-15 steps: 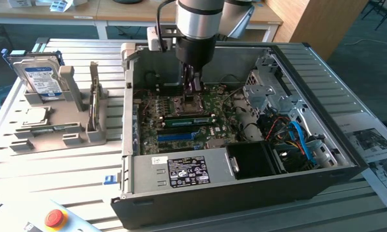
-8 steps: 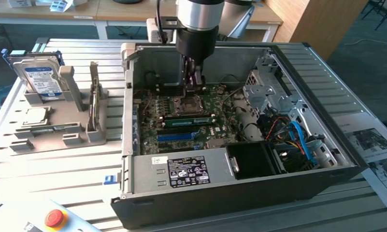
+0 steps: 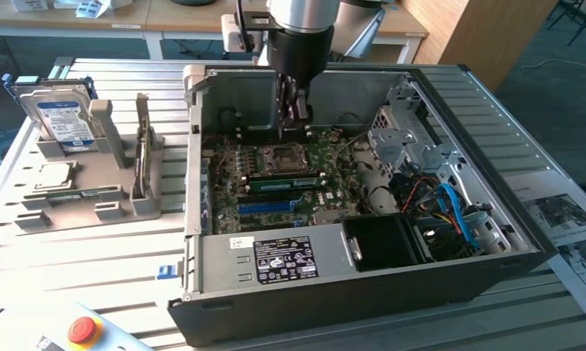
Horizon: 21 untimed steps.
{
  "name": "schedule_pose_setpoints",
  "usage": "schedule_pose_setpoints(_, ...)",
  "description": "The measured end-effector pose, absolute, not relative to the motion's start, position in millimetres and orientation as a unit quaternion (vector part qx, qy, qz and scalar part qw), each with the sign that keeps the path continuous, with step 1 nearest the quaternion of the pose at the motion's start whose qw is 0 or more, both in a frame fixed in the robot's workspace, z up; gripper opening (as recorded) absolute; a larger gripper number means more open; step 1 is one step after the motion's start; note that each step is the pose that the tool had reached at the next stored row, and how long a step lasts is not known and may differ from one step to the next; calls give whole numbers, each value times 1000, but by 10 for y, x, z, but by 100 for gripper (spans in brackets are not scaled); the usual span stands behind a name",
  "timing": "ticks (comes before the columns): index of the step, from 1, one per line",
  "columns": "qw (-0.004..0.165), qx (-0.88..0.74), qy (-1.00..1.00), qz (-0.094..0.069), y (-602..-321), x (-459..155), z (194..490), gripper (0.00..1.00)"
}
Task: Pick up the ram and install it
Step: 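Press down the ram until it locks into place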
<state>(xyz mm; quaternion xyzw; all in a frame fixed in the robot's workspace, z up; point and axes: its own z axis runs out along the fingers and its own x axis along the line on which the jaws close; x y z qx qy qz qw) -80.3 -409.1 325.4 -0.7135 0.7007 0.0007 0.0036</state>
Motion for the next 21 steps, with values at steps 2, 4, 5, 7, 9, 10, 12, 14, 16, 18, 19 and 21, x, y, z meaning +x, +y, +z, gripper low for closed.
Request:
schedule_pose_setpoints(2, 4, -713, 701, 1, -4091, -803, 3269, 10)
schedule_pose_setpoints(4, 4, -713, 701, 1, -4091, -803, 3269, 10)
schedule_pose_setpoints(5, 4, -713, 701, 1, -4091, -802, 3269, 10)
schedule_pose_setpoints(7, 4, -713, 701, 1, -4091, -802, 3269, 10)
schedule_pose_setpoints(9, 4, -713, 701, 1, -4091, -802, 3269, 10)
schedule_pose_setpoints(10, 4, -713, 701, 1, -4091, -802, 3269, 10)
schedule_pose_setpoints(12, 4, -713, 701, 1, -4091, -803, 3269, 10)
schedule_pose_setpoints(14, 4, -713, 701, 1, -4091, -803, 3269, 10)
schedule_pose_setpoints(16, 4, -713, 701, 1, -4091, -802, 3269, 10)
schedule_pose_setpoints(18, 4, -710, 704, 1, -4091, -803, 3269, 10)
schedule_pose_setpoints(19, 4, -706, 708, 1, -4091, -802, 3269, 10)
schedule_pose_setpoints(21, 4, -695, 719, 1, -4091, -802, 3269, 10)
